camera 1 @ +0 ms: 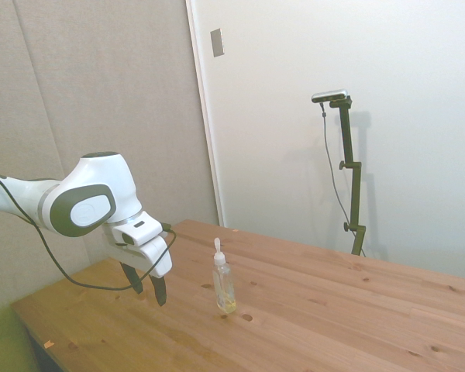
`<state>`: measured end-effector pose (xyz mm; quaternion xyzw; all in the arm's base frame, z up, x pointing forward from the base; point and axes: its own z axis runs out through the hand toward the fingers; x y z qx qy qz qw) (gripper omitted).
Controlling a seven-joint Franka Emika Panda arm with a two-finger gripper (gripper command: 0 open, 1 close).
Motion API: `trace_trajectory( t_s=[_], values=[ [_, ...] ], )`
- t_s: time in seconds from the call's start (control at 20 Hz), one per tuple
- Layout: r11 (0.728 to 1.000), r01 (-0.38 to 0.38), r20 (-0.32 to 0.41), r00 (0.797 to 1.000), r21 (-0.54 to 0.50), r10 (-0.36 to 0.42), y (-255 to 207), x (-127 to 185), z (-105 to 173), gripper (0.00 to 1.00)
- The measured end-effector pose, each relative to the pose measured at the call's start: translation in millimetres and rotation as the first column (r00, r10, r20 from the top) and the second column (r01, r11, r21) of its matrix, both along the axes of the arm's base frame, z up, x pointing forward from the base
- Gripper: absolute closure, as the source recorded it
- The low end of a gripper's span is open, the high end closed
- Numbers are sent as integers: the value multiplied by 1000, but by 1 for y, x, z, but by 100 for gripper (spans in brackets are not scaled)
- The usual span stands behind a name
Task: Knock down the sanitizer
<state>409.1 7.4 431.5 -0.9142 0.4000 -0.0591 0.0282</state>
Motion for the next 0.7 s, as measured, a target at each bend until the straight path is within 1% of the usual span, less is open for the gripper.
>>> trace_trajectory(
  t_s=[0.15, 0.2, 0.45, 0.7],
  values=[
    [1000, 3, -2, 1000, -1, -3, 0, 1, -1, 0],
    [1000, 8, -2, 1000, -1, -8, -1, 4, -3, 100],
    [998, 54, 8, 998, -19, -54, -13, 22, -11, 100],
    [995, 96, 25, 995, -28, -95, -24, 33, -8, 100]
  ],
)
